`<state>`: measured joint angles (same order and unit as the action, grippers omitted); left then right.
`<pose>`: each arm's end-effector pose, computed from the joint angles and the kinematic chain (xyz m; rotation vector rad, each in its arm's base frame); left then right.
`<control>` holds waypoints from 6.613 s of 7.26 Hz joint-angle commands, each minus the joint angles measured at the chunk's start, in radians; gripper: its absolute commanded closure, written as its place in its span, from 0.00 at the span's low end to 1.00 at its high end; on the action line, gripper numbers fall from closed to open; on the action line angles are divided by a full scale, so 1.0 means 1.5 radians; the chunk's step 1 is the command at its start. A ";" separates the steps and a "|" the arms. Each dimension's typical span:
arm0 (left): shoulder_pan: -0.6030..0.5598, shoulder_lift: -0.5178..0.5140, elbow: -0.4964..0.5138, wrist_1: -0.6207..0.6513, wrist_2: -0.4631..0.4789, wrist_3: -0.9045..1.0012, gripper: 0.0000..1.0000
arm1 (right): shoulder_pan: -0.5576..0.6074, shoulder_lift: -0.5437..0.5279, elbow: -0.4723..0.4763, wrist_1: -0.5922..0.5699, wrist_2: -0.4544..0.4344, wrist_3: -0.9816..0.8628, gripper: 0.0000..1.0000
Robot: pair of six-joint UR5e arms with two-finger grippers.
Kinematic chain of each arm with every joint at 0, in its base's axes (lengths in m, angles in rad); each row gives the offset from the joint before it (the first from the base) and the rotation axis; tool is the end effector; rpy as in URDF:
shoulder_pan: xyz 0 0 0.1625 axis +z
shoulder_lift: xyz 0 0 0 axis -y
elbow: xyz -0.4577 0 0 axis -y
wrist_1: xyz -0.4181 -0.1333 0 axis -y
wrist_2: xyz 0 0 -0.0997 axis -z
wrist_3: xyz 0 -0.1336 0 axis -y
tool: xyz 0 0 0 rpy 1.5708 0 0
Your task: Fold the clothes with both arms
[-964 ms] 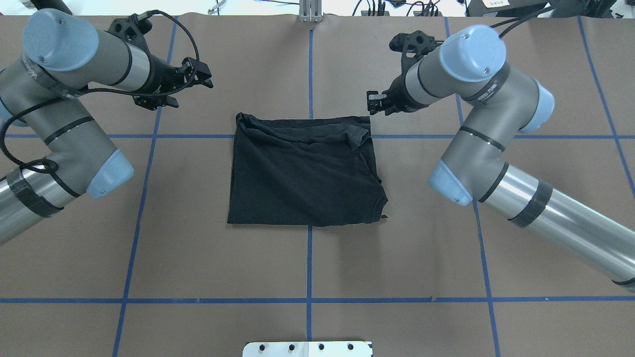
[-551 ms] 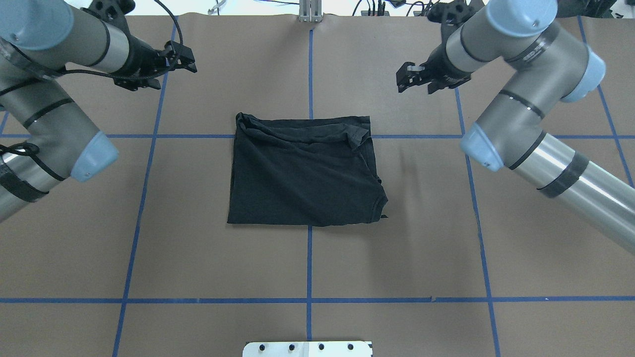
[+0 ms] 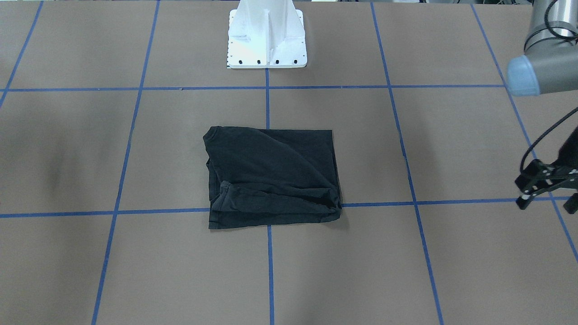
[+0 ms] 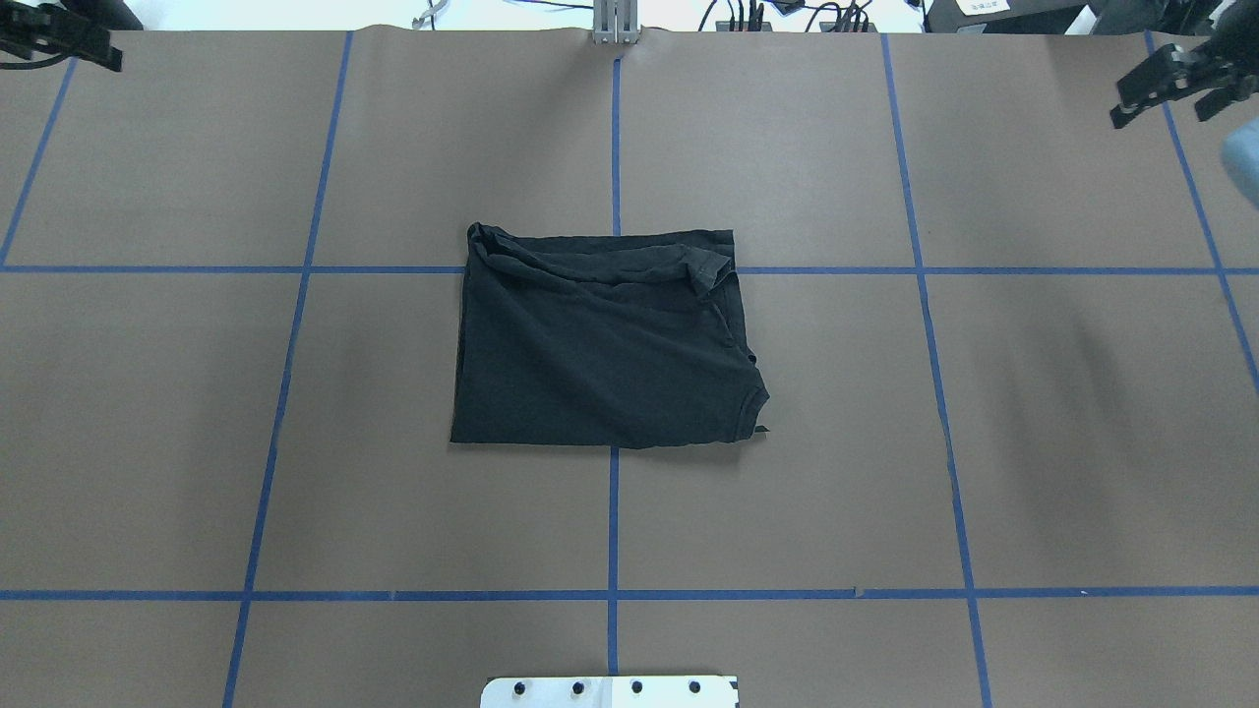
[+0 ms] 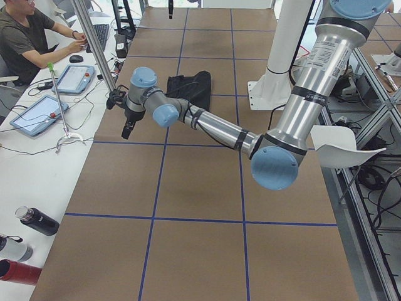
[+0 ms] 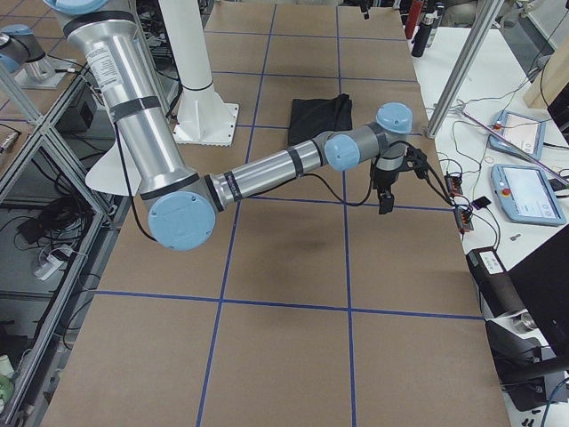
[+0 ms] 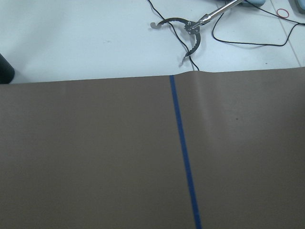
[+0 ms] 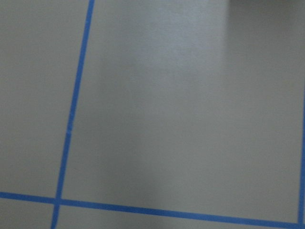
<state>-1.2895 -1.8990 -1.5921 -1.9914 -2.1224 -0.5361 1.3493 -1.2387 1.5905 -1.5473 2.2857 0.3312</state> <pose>0.1311 -0.6815 0.4649 0.4792 0.7772 -0.0245 -0.1029 -0.6651 0.5084 0.1526 -0.7769 -0.0302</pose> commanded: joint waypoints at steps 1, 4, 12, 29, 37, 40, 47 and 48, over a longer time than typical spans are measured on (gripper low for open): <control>-0.061 0.071 0.005 -0.023 -0.013 0.051 0.00 | 0.106 -0.101 0.014 0.002 0.042 -0.146 0.00; -0.121 0.113 0.015 -0.023 -0.017 0.235 0.00 | 0.153 -0.172 0.020 0.022 0.054 -0.218 0.00; -0.156 0.178 -0.060 0.304 -0.022 0.508 0.00 | 0.150 -0.232 0.041 -0.023 -0.012 -0.231 0.00; -0.154 0.208 -0.057 0.386 -0.099 0.486 0.00 | 0.146 -0.283 0.059 -0.012 0.045 -0.228 0.00; -0.153 0.205 -0.057 0.382 -0.162 0.341 0.00 | 0.146 -0.282 0.060 -0.013 0.044 -0.221 0.00; -0.153 0.204 -0.054 0.382 -0.162 0.342 0.00 | 0.146 -0.280 0.060 -0.013 0.046 -0.220 0.00; -0.153 0.203 -0.053 0.383 -0.160 0.342 0.00 | 0.146 -0.275 0.060 -0.017 0.052 -0.220 0.00; -0.153 0.209 -0.053 0.383 -0.161 0.343 0.00 | 0.146 -0.275 0.060 -0.017 0.053 -0.220 0.00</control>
<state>-1.5186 -1.5925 -1.6721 -1.4180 -2.3635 -0.0232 1.5677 -1.6509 1.6811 -1.5723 2.3642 0.0015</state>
